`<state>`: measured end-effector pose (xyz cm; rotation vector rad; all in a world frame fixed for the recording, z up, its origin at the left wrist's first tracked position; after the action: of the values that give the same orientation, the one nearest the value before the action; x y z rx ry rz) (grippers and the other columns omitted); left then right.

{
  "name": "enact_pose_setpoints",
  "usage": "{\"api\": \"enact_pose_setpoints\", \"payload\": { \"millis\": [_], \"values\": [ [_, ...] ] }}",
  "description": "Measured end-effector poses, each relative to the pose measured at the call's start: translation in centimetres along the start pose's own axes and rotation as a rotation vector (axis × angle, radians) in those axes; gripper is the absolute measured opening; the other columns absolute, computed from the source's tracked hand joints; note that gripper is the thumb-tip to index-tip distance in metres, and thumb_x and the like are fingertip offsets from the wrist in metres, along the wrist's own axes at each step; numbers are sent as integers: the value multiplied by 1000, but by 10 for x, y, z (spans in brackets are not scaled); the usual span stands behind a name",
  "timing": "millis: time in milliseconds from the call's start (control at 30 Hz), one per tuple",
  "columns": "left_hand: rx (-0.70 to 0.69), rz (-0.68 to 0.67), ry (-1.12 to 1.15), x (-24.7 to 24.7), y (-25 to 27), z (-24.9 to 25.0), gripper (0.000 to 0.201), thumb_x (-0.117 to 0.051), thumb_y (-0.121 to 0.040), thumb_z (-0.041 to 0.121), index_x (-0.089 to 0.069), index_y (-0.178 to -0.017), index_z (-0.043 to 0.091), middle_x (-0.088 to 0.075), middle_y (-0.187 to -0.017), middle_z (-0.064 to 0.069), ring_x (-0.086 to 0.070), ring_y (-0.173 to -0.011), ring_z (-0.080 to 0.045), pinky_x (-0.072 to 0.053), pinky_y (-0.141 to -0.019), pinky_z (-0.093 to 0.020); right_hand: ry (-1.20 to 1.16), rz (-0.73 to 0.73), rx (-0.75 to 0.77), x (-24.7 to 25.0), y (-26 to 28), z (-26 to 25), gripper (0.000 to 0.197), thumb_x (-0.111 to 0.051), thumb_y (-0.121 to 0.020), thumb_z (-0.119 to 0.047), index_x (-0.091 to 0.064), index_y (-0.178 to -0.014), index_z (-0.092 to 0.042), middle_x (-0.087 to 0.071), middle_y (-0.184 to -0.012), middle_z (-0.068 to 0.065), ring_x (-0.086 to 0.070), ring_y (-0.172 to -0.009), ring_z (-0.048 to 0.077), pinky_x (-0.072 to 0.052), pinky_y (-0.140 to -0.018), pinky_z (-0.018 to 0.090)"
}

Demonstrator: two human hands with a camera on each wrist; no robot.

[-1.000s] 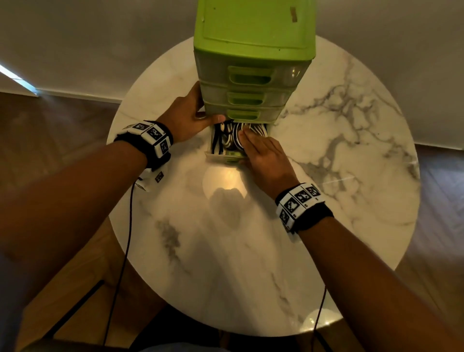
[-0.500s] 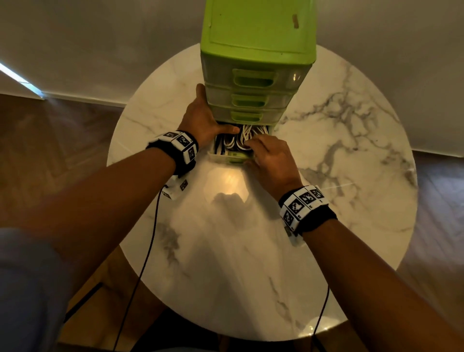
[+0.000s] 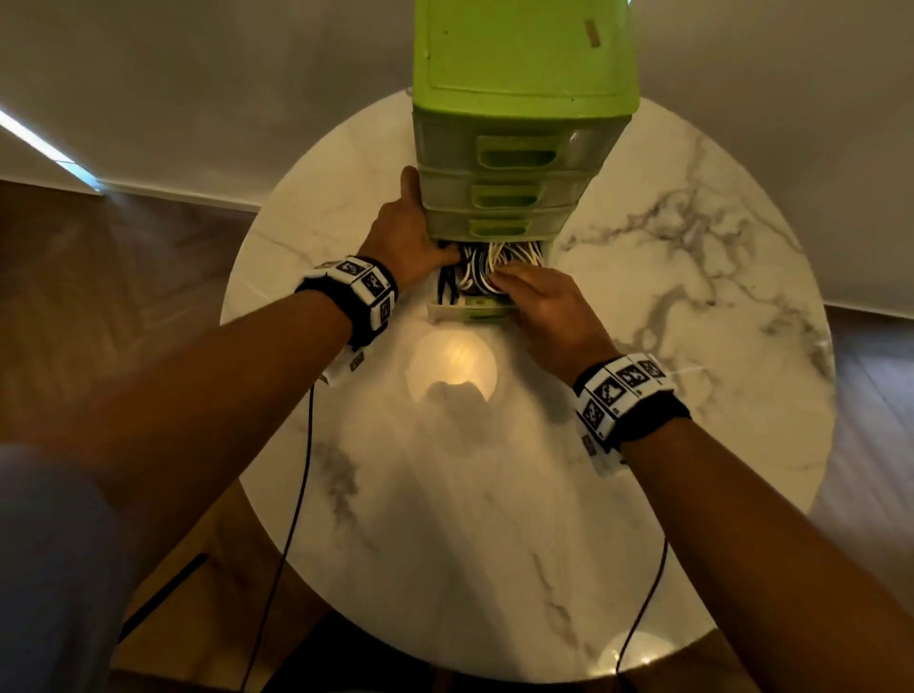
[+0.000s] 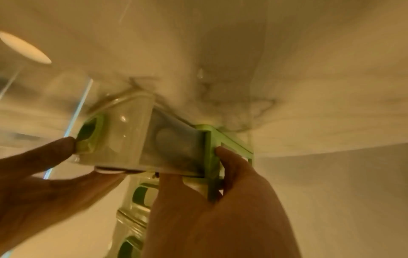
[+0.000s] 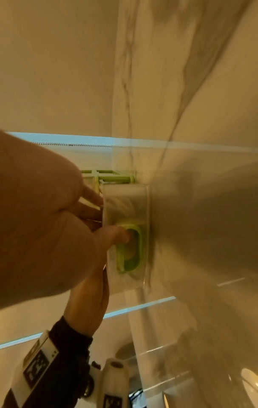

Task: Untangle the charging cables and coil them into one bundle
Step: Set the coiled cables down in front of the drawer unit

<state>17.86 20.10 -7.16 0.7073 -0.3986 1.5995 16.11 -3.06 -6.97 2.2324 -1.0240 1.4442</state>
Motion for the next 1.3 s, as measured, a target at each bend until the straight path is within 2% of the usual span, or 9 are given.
{"api": "enact_pose_setpoints", "payload": {
  "millis": [100,200,300,467,567,633,967,1133,1300],
  "values": [
    [8,-23,48,5,-4,-1,96,-89,-74,33,-29,-143,6,-65,-130,-11,-64,-105,-18,-52,-83,-24,-42,183,-252,14,4,10,57,-86,-68,-28,-57,-110,-1,-56,-112,18,-53,-99,32,-48,-86,44],
    [6,-50,116,7,-2,-3,93,-88,-76,28,-29,-145,11,-60,-136,-4,-60,-106,-10,-47,-77,-2,-254,63,-496,21,0,38,124,-96,-53,-47,-28,-147,-5,-33,-146,16,-36,-131,24,-35,-110,33],
    [17,-108,256,7,2,-11,74,-79,-86,19,-31,-142,11,-60,-136,-1,-62,-117,-9,-53,-98,-22,-525,-184,-458,21,-18,56,154,-100,-49,-43,5,-159,-23,-15,-165,0,-22,-150,16,-29,-122,40],
    [-18,-240,213,15,9,-20,74,-72,-92,30,-24,-145,14,-56,-144,0,-58,-125,-5,-47,-103,-22,-539,-121,-439,18,-27,57,130,-101,-51,-29,-19,-152,-17,-41,-143,-12,-43,-128,3,-37,-99,6],
    [-29,-356,127,11,17,-20,134,-97,-60,40,-4,-154,21,-33,-159,3,-37,-139,-3,-33,-109,-12,-446,-74,-455,19,-24,52,120,-100,-49,-40,-30,-143,-17,-49,-137,-7,-48,-120,8,-43,-97,19],
    [-53,-338,48,8,20,-20,144,-98,-54,45,1,-156,21,-30,-160,2,-36,-141,-7,-31,-113,-18,-400,-70,-468,21,-25,48,115,-99,-47,-46,-35,-138,-17,-53,-137,-1,-52,-118,12,-49,-99,32],
    [-45,-36,5,2,15,-15,81,-85,-79,34,-33,-134,5,-73,-113,-13,-71,-100,-34,-57,-86,-50,-248,149,-587,18,-36,33,84,-93,-60,-44,-48,-122,-10,-72,-108,10,-67,-94,32,-57,-83,51],
    [-63,-146,18,9,11,-22,72,-75,-91,27,-26,-141,9,-70,-124,-10,-69,-111,-24,-55,-96,-42,-298,122,-539,19,-28,39,61,-84,-78,-30,-49,-123,-9,-72,-110,9,-69,-95,28,-58,-85,49],
    [-125,-65,-235,4,6,-27,49,-61,-99,29,-47,-135,-1,-61,-129,-17,-64,-94,-40,-40,-74,-31,-176,76,-524,24,-33,38,57,-77,-86,-29,-47,-129,-7,-72,-107,16,-67,-96,38,-54,-83,45]
  ]
}}
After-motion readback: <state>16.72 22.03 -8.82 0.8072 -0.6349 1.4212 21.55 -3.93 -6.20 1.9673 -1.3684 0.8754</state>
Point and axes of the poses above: each hand's wrist, its own y-axis away from the middle knuckle, its own x-axis out of the back of the hand, z = x × y, the point moved 1 cm from there along -y, towards the middle knuckle
